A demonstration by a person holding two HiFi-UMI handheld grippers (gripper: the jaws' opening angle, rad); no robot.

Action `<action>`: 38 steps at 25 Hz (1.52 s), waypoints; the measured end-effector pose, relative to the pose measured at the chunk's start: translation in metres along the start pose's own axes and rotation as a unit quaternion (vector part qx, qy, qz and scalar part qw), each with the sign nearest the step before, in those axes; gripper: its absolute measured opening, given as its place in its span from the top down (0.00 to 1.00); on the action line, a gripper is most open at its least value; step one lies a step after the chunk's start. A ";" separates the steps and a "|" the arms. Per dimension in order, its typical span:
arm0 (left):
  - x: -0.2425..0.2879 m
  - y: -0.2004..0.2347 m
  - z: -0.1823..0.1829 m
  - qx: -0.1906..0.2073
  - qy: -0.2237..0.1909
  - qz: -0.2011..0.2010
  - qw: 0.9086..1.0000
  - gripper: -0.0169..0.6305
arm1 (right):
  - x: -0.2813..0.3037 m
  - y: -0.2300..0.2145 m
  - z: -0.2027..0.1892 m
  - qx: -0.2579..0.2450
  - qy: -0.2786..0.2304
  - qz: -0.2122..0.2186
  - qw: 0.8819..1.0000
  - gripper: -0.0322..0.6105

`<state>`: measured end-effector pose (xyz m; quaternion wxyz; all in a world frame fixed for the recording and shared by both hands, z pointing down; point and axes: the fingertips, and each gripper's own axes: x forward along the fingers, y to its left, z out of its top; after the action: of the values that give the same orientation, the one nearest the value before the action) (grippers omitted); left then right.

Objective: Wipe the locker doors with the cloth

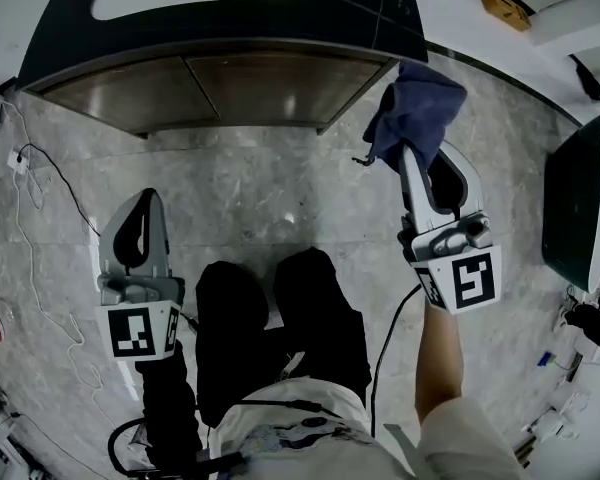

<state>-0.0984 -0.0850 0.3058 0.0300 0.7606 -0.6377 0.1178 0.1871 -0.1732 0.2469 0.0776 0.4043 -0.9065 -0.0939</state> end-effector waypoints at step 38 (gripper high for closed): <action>0.099 -0.082 -0.259 0.009 -0.018 0.001 1.000 0.97 | 0.139 -0.064 -0.229 -0.276 -0.021 -0.010 0.961 0.83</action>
<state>-0.0387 -0.1143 0.5871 0.0119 0.7623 -0.6376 0.1102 0.1910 -0.3432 0.4633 0.1667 0.3743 -0.8424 -0.3499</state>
